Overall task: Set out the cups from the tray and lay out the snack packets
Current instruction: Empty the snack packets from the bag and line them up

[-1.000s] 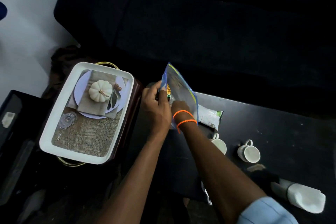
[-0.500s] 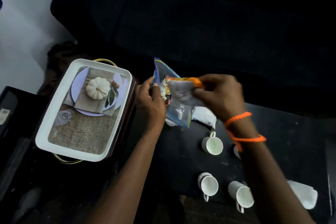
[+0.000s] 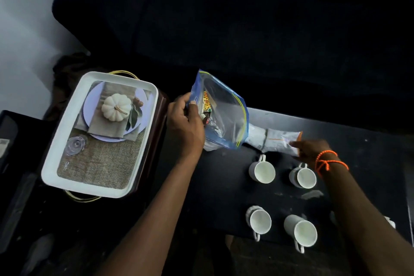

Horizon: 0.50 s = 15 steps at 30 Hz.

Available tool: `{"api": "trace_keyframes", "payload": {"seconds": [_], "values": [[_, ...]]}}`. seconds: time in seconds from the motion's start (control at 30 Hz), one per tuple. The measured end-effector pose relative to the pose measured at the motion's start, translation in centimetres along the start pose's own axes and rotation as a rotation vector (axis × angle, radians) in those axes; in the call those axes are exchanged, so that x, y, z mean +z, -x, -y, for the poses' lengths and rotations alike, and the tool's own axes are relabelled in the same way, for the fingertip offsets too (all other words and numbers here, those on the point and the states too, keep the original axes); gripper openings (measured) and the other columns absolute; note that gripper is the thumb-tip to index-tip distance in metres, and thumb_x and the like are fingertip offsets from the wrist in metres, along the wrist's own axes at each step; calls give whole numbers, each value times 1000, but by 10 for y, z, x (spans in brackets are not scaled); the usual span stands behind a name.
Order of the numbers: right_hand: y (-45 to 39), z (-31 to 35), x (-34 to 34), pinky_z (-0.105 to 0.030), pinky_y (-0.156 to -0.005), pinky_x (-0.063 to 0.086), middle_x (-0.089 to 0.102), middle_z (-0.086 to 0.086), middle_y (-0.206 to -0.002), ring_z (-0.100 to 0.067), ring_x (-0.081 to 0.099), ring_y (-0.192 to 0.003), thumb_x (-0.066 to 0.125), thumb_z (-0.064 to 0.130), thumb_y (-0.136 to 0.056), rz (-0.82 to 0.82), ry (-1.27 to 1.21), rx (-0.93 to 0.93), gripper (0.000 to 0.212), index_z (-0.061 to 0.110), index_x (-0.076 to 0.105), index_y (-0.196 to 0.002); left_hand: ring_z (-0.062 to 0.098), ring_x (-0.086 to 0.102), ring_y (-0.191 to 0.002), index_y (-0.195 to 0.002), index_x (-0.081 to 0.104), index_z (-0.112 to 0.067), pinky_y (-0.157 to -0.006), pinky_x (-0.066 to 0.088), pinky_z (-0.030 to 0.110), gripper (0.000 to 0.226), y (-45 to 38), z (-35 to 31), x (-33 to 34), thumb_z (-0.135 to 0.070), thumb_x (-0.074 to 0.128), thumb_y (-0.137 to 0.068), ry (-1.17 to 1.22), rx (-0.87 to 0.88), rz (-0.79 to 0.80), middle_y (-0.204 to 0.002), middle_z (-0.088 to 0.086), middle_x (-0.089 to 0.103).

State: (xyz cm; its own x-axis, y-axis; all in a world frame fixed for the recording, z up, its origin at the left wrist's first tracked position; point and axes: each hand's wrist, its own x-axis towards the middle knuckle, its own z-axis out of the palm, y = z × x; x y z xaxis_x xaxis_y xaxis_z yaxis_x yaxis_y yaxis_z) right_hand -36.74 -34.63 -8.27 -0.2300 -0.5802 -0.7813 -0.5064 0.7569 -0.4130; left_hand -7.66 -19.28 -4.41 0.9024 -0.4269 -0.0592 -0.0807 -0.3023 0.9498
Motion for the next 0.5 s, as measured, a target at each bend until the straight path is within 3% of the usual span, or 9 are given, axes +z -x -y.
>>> {"api": "trace_keyframes", "payload": {"seconds": [0.07, 0.17, 0.2, 0.27, 0.37, 0.43, 0.5], "values": [[7, 9, -6, -45, -94, 56, 72, -21, -104, -28, 66, -91, 78, 9, -83, -252, 230, -181, 28, -3, 74, -108, -20, 59, -89, -118, 73, -15, -70, 43, -1, 26, 0, 1, -2, -17, 58, -98, -5, -1, 9, -113, 6, 67], [46, 42, -1, -44, -102, 53, 75, -20, -108, -33, 71, -102, 75, 8, -83, -390, 105, -413, 26, 7, 76, -109, -16, 61, -87, -116, 73, -19, -68, 44, 0, 26, -2, 1, -3, -23, 57, -97, 2, -14, 23, -110, 5, 68], [63, 55, 7, -46, -98, 56, 75, -22, -103, -34, 72, -96, 73, 3, -84, -321, -6, -495, 22, 6, 76, -105, -14, 62, -86, -116, 73, -21, -67, 44, 1, 26, -2, 1, -3, -26, 57, -96, 8, -21, 28, -109, 4, 68], [99, 79, 33, -44, -89, 61, 72, -27, -94, -34, 72, -86, 68, -6, -85, -25, -154, -653, 17, -2, 73, -101, -10, 63, -86, -116, 71, -26, -66, 46, 4, 27, -1, -1, -3, -33, 55, -96, 8, -32, 33, -109, 0, 68], [148, 102, 90, -38, -83, 63, 73, -30, -94, -33, 74, -85, 65, -11, -87, 469, -78, -727, 14, -9, 71, -99, -13, 61, -90, -117, 70, -26, -67, 46, 4, 27, 2, -5, -4, -36, 54, -98, -11, -22, 44, -110, -5, 66], [151, 110, 137, -39, -87, 62, 75, -24, -99, -32, 75, -93, 68, -1, -89, 510, 290, -729, 14, -3, 73, -102, -18, 58, -92, -118, 71, -21, -69, 44, 2, 26, 4, -9, -4, -31, 55, -100, -37, 10, 37, -110, -5, 63], [139, 109, 184, -35, -84, 56, 74, -17, -104, -32, 71, -100, 64, 19, -93, 320, 707, -758, 24, 1, 71, -107, -19, 56, -93, -118, 72, -13, -73, 42, 0, 24, 5, -12, -4, -20, 58, -100, -48, 35, 17, -110, 0, 64]]}}
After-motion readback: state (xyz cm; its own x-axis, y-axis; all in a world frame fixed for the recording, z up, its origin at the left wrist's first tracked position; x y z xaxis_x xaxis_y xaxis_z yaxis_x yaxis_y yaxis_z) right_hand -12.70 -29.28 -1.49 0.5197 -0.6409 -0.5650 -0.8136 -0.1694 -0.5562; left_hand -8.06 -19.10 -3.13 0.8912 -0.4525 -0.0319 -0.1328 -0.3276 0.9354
